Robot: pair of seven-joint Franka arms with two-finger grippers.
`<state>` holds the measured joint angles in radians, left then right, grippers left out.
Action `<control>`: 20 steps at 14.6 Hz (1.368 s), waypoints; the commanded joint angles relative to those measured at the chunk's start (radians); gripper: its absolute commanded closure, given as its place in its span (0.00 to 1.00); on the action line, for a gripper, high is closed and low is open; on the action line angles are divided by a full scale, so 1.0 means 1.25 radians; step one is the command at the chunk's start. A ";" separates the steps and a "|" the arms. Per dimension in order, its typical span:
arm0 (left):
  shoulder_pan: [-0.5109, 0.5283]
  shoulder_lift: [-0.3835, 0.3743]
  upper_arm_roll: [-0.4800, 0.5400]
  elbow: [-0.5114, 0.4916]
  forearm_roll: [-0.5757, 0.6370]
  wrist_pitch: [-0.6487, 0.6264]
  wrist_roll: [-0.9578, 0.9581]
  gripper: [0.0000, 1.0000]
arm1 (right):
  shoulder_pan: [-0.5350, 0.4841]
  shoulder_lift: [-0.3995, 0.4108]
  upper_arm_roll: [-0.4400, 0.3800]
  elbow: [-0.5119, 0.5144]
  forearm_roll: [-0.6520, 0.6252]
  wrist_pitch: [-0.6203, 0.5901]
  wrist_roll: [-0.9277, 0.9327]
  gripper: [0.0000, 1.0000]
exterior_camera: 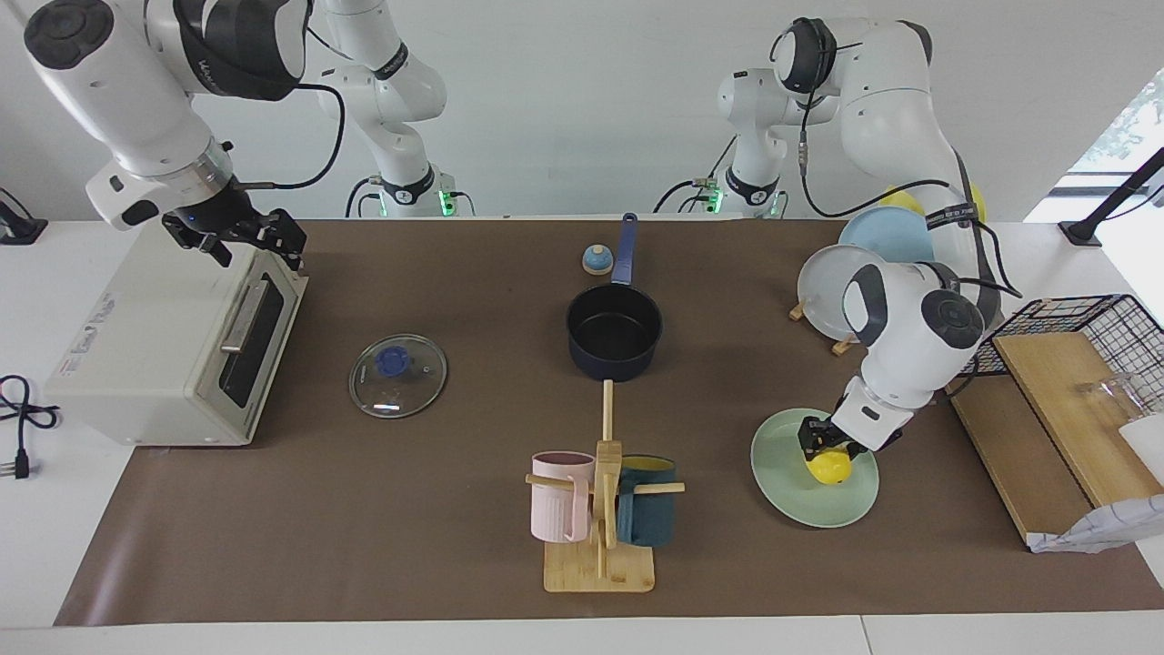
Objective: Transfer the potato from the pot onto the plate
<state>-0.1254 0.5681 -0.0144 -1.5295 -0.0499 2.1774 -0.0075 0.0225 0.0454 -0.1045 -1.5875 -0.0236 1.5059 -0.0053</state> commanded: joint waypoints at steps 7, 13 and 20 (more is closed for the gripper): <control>-0.003 -0.029 0.004 0.000 0.017 -0.004 0.026 0.00 | -0.002 -0.018 -0.001 -0.022 0.014 0.010 -0.015 0.00; 0.029 -0.238 0.014 0.011 0.013 -0.268 0.016 0.00 | -0.002 -0.018 -0.001 -0.022 0.014 0.010 -0.015 0.00; 0.035 -0.453 0.025 0.003 0.019 -0.543 0.018 0.00 | -0.002 -0.018 -0.001 -0.022 0.014 0.010 -0.015 0.00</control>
<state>-0.0846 0.0498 0.0169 -1.4883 -0.0465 1.5486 0.0187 0.0225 0.0454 -0.1045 -1.5875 -0.0236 1.5059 -0.0053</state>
